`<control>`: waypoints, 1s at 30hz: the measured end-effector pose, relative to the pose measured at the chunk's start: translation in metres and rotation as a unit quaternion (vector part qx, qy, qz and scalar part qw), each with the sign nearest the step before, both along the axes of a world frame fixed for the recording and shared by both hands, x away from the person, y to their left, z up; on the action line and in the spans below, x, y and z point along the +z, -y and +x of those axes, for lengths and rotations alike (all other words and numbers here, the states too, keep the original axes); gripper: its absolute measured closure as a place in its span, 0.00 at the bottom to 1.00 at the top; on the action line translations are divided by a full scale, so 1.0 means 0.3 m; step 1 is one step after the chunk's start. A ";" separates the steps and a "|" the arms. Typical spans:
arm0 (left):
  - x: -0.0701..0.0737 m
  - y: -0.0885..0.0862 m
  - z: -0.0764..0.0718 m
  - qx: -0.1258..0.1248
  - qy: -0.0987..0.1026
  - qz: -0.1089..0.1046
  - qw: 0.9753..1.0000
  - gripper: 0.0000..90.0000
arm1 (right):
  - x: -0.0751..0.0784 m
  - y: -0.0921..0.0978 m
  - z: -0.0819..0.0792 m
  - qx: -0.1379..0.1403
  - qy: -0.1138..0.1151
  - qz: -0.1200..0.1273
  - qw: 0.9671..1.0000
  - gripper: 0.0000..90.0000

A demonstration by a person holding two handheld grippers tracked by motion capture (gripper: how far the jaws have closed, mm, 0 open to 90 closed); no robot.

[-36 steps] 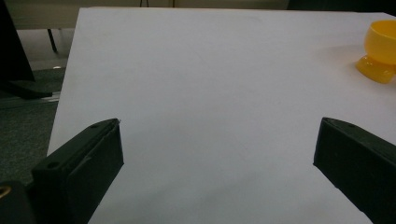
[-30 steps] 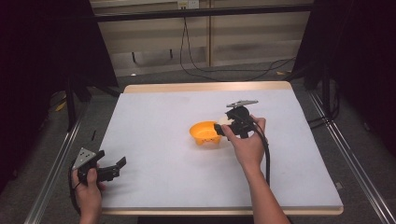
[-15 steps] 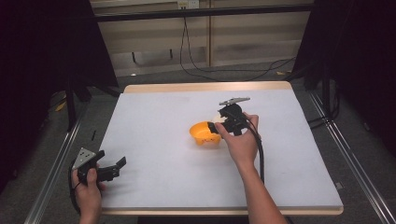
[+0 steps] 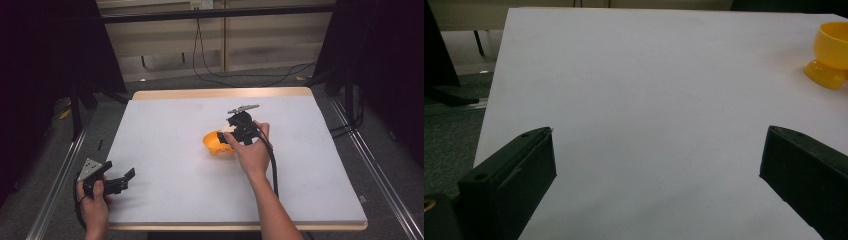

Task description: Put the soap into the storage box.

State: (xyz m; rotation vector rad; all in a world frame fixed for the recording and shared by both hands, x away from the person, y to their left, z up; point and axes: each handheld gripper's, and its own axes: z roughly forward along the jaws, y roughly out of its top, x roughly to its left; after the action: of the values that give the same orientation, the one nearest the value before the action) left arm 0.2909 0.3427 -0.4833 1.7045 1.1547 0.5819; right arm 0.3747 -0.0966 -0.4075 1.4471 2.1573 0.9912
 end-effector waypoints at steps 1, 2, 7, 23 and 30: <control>-0.001 0.002 0.000 0.000 -0.003 -0.005 1.000 0.02 | 0.000 -0.003 0.001 0.000 -0.001 0.000 1.000 0.28; -0.001 0.002 0.000 -0.001 -0.003 -0.005 1.000 0.02 | -0.001 -0.006 0.003 0.000 -0.001 0.001 1.000 0.28; -0.001 0.002 0.000 -0.001 -0.003 -0.005 1.000 0.02 | -0.005 -0.021 0.009 0.002 -0.004 0.001 1.000 0.28; -0.001 0.003 0.001 -0.001 -0.004 -0.006 1.000 0.02 | -0.045 -0.059 0.037 0.006 -0.018 -0.008 1.000 0.28; -0.001 0.002 0.001 -0.002 -0.004 -0.005 1.000 0.02 | -0.064 -0.069 0.045 0.005 -0.025 -0.017 1.000 0.28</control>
State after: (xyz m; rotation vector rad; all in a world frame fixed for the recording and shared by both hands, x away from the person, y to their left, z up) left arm 0.2914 0.3420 -0.4835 1.7012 1.1581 0.5666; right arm 0.3883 -0.0758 -0.4266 1.4612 2.2085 0.9265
